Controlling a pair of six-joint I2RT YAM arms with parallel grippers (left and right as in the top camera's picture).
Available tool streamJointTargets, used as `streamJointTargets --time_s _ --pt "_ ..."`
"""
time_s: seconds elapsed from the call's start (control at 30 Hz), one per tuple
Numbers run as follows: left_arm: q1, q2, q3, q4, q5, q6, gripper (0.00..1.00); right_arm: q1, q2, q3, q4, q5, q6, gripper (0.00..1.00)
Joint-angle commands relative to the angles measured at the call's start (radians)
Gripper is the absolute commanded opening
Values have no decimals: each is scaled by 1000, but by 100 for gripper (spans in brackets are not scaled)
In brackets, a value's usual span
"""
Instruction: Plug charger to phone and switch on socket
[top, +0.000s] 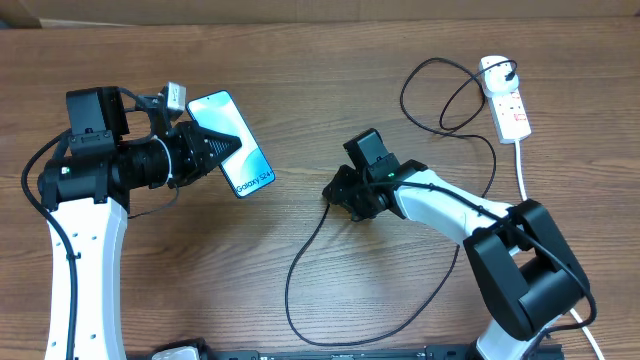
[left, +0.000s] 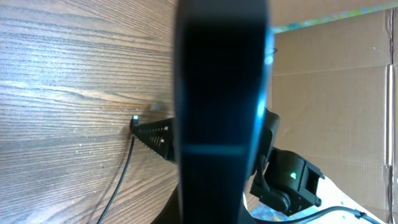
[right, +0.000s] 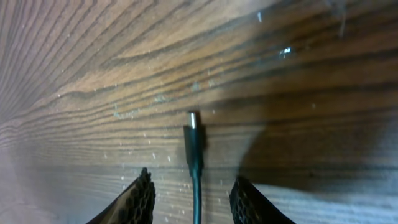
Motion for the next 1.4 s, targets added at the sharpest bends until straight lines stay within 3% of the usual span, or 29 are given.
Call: streamJointTargets --time_s 0.0,0.07,0.3,0.57,0.77,0.9,1.17,1.37 --pt "4 2 30 -8 11 26 4 10 34 2 26 18 8 37" --pt "4 2 30 -18 -4 26 4 14 50 2 34 18 8 31" --pt "4 2 30 -20 -4 26 4 14 99 2 66 -5 12 29" --pt "4 2 30 -20 -4 26 4 14 100 2 61 2 11 16" --pt "4 2 30 -21 -3 26 4 14 100 2 61 16 11 13" --pt "4 2 30 -21 -3 26 4 14 100 2 56 21 11 4" --pt "4 2 30 -21 -3 26 4 -2 86 3 65 -99 -21 4" --pt "4 2 30 -21 5 22 4 -47 -25 3 69 -259 -100 4"
